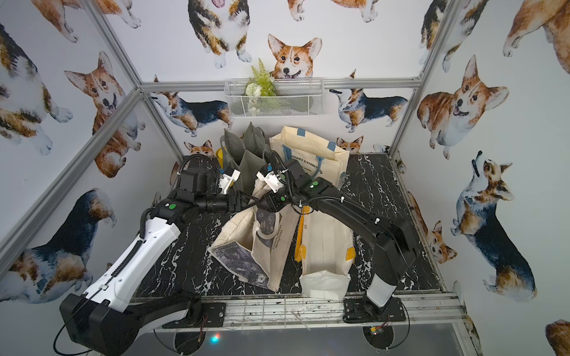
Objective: Put away the canvas bag
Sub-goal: Press the canvas bag at the center of the board.
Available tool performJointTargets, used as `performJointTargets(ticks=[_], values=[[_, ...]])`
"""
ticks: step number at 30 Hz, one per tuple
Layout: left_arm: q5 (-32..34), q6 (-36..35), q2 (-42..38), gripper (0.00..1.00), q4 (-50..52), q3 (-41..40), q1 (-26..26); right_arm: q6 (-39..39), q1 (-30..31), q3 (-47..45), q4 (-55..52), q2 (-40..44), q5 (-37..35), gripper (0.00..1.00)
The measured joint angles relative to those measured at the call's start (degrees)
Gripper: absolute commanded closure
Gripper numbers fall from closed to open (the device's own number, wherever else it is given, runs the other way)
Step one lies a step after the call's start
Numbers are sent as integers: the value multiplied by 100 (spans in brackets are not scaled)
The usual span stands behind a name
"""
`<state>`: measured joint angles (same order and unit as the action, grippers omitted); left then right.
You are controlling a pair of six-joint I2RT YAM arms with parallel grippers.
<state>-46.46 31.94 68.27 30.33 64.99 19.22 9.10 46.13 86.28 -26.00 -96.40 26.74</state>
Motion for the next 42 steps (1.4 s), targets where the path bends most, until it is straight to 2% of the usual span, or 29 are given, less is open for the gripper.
performJointTargets(ticks=[3, 9, 17, 22, 25, 30, 35, 42], values=[[52, -9, 63, 46, 20, 55, 61, 26, 37, -98, 44, 11, -79, 54], [525, -385, 216, 58, 535, 448, 116, 125, 37, -317, 184, 225, -275, 54], [1045, -647, 411, 58, 1003, 682, 195, 129, 37, -448, 278, 306, -227, 54], [1150, -686, 555, 63, 1025, 721, 282, 136, 39, -466, 302, 299, -184, 54], [1211, -688, 625, 72, 1047, 782, 295, 125, 37, -481, 299, 321, -214, 54], [1373, -831, 813, 99, 1235, 1062, 358, -24, 7, -479, 278, 376, -258, 54], [1469, -1029, 909, 100, 1462, 1285, 413, -192, -289, -479, 122, 511, -240, 52], [1552, -1521, 883, 100, 1838, 1576, 531, -754, -1137, -503, -238, 920, 168, 43]])
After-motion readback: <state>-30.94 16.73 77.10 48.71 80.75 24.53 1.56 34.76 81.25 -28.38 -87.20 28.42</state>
